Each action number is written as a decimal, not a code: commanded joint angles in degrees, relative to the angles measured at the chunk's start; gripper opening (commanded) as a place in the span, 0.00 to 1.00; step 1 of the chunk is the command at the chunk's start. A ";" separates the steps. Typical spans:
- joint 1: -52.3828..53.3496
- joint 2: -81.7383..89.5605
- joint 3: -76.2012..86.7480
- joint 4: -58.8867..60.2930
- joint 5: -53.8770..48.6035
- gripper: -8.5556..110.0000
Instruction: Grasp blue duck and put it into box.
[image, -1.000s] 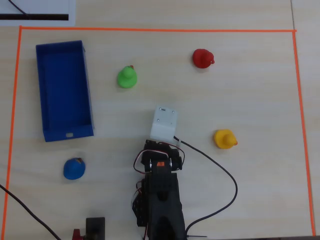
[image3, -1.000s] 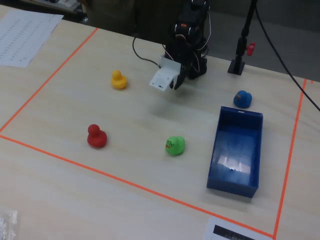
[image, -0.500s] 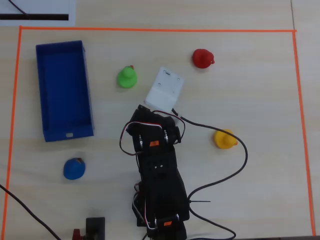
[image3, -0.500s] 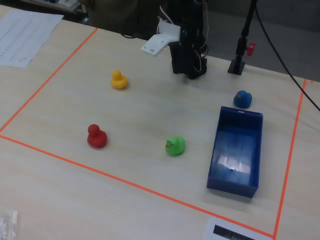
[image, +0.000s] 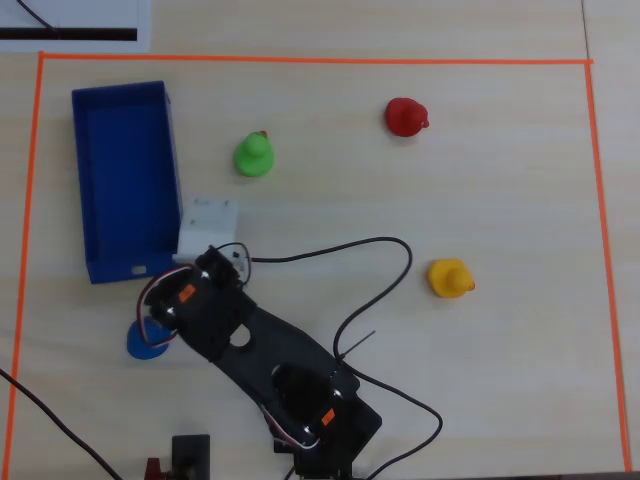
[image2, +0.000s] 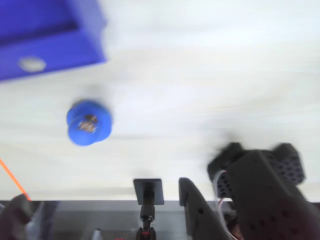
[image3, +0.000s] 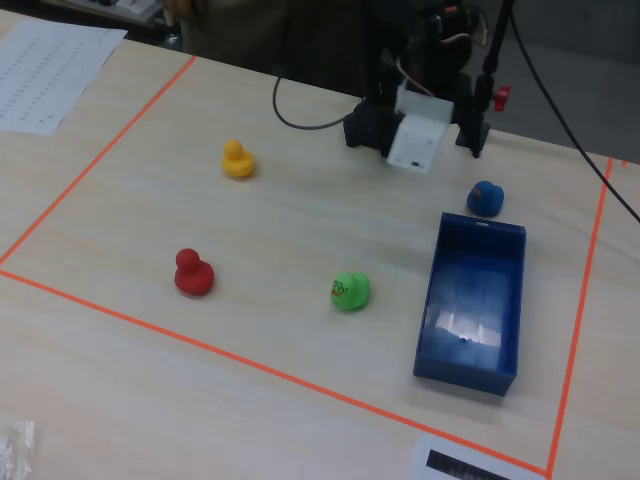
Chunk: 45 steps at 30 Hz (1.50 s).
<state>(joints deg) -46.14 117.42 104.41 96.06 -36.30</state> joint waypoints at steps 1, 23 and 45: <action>-8.26 -0.88 -0.18 -3.08 4.13 0.44; -17.05 4.04 18.11 -25.58 9.40 0.45; -17.14 3.52 32.52 -45.18 9.76 0.45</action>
<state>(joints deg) -65.48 119.88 136.67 52.91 -25.58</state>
